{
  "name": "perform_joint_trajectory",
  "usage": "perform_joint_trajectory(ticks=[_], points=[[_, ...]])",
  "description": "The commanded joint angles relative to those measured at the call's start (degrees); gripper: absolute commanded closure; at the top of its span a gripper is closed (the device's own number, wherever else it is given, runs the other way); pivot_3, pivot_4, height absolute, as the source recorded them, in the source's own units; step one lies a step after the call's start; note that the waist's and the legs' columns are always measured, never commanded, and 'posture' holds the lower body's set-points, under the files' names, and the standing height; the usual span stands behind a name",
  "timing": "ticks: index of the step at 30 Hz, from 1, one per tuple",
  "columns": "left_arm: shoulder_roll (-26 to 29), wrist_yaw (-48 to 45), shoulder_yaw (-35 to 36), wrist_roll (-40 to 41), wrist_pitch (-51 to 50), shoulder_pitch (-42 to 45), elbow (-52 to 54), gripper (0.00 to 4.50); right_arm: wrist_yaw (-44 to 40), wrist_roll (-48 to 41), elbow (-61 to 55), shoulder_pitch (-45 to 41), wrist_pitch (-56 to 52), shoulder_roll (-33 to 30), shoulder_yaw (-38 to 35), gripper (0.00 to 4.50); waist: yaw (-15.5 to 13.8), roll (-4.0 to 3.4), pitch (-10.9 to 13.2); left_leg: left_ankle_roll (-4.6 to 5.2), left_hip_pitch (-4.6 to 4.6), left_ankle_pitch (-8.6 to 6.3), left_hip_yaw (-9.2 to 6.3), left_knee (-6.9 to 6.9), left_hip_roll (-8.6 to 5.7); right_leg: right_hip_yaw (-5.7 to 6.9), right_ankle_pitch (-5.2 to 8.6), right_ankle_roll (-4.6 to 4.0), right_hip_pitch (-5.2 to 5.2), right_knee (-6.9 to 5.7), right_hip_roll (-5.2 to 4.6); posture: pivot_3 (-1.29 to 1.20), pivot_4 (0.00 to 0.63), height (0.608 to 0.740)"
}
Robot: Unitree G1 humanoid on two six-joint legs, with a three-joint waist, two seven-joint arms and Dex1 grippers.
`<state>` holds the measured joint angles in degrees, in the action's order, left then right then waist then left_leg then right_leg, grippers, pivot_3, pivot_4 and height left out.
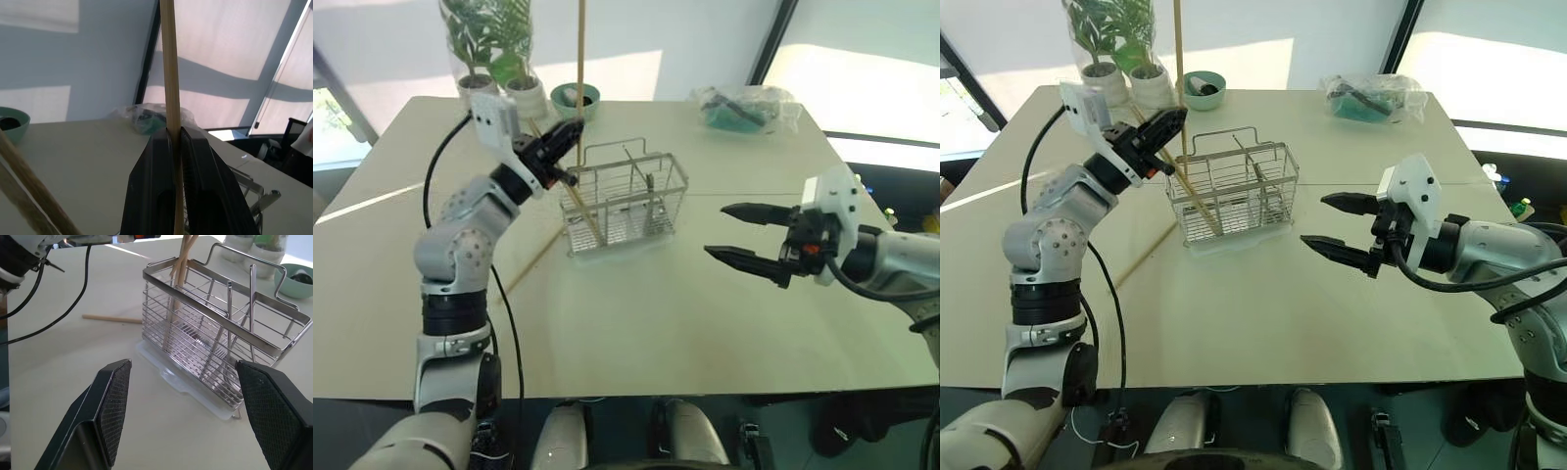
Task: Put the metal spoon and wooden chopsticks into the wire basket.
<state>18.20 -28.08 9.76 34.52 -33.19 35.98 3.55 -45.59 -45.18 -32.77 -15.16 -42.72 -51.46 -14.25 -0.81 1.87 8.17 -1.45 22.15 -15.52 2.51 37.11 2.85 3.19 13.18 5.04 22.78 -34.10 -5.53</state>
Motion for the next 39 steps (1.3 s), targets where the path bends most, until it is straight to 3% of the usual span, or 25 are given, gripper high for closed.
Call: perform_joint_trajectory(ticks=[1, 2, 5, 11, 12, 17, 21, 26, 30, 35, 39], points=[[-0.27, -0.54, -0.8, 0.12, 0.31, -0.94, 2.39, 4.47, 0.5, 0.74, -0.12, -0.41, 1.69, 0.74, -0.16, 0.98, 0.01, 0.0, 0.0, 0.0, 0.0, 0.0, 0.0, 0.0, 0.0, 0.0, 0.0, 0.0, 0.0, 0.0, 0.0, 0.0, 0.15, 0.717], [-0.37, -0.61, -0.97, 0.09, 0.38, -1.35, 2.56, 4.47, 0.64, 0.89, 0.03, -0.62, 1.78, 0.95, -0.01, 0.98, 0.01, 0.0, 0.0, 0.0, 0.01, 0.0, -0.01, 0.0, 0.0, 0.0, 0.0, -0.01, 0.01, 0.01, 0.0, 0.0, 0.15, 0.717], [-0.72, -0.56, -0.86, 0.51, 0.32, -1.75, 2.9, 3.35, 0.62, 1.18, 0.39, -0.97, 1.98, 1.26, 0.18, 0.98, -0.1, 0.0, 0.0, 0.0, 0.02, 0.0, -0.02, 0.01, 0.0, 0.0, 0.01, -0.02, 0.0, 0.02, -0.01, 0.0, 0.15, 0.717], [-1.06, 0.7, 0.9, 3.13, -1.62, -1.07, 4.89, 0.33, 0.01, 1.71, 1.32, -1.37, 2.47, 1.35, 0.61, 0.98, -0.01, -0.01, 0.01, 0.0, 0.04, 0.0, -0.03, 0.01, -0.01, 0.0, 0.01, -0.02, 0.0, 0.03, -0.01, 0.0, 0.15, 0.717], [-0.97, 1.01, 1.22, 3.44, -1.91, -0.85, 5.15, 0.05, -0.11, 1.84, 1.56, -1.51, 2.57, 1.38, 0.75, 0.98, -0.01, -0.01, 0.01, 0.0, 0.04, 0.0, -0.03, 0.0, -0.01, 0.0, 0.01, -0.02, 0.01, 0.04, -0.01, 0.0, 0.15, 0.717], [0.6, 2.32, 2.94, 5.6, -4.08, 0.71, 6.98, 0.05, -0.32, 2.19, 2.87, -2.57, 2.99, 1.6, 1.68, 0.98, 0.02, -0.01, 0.01, 0.0, 0.04, 0.0, -0.04, 0.0, -0.01, 0.0, 0.01, -0.02, 0.01, 0.04, 0.0, 0.0, 0.15, 0.717], [5.19, 3.77, 6.01, 9.31, -8.74, 5.55, 9.14, 0.05, -0.8, 2.93, 3.94, -3.17, 3.57, 1.87, 2.55, 0.98, 0.04, -0.01, 0.04, 0.0, 0.05, 0.0, -0.05, 0.0, -0.01, 0.01, 0.01, -0.02, 0.03, 0.03, 0.0, 0.0, 0.15, 0.717], [18.36, 0.41, 9.51, 13.34, -16.92, 13.25, 6.88, 0.05, -2.69, 4.18, 4.73, -3.66, 4.81, 1.37, 3.54, 0.98, 0.16, -0.11, 0.1, 0.0, 0.08, 0.0, -0.04, -0.03, -0.01, 0.0, 0.01, -0.01, 0.08, 0.04, 0.0, 0.0, 0.15, 0.717], [30.7, -6.89, 7.58, 11.83, -21.4, 15.54, 1.15, 0.05, -4.39, 4.93, 5.02, -3.46, 5.77, 0.78, 3.69, 0.98, 0.22, -0.21, 0.13, 0.0, 0.03, 0.0, -0.03, -0.09, -0.01, 0.0, 0.02, 0.0, 0.12, -0.01, 0.03, 0.0, 0.15, 0.717], [48.5, -21.58, -2.48, 4.99, -23.93, 3.51, -1.98, 0.05, -4.39, 5.79, 5.14, -2.29, 6.55, 1.7, 3.86, 0.98, 0.32, -0.36, 0.13, -0.01, 0.03, -0.01, 0.1, -0.17, 0.02, -0.04, 0.06, -0.07, 0.26, -0.01, 0.0, 0.0, 0.15, 0.717], [50.2, -23.63, -8.6, 0.02, -21.89, -3.9, 1.6, 0.05, -3.1, 5.55, 3.95, -1.41, 6.33, 3.08, 4.13, 0.98, -0.26, -0.27, 0.18, -0.02, 0.15, -0.01, 0.09, -0.21, 0.04, -0.02, 0.11, -0.14, 0.6, 0.0, -0.03, 0.0, 0.15, 0.717]])
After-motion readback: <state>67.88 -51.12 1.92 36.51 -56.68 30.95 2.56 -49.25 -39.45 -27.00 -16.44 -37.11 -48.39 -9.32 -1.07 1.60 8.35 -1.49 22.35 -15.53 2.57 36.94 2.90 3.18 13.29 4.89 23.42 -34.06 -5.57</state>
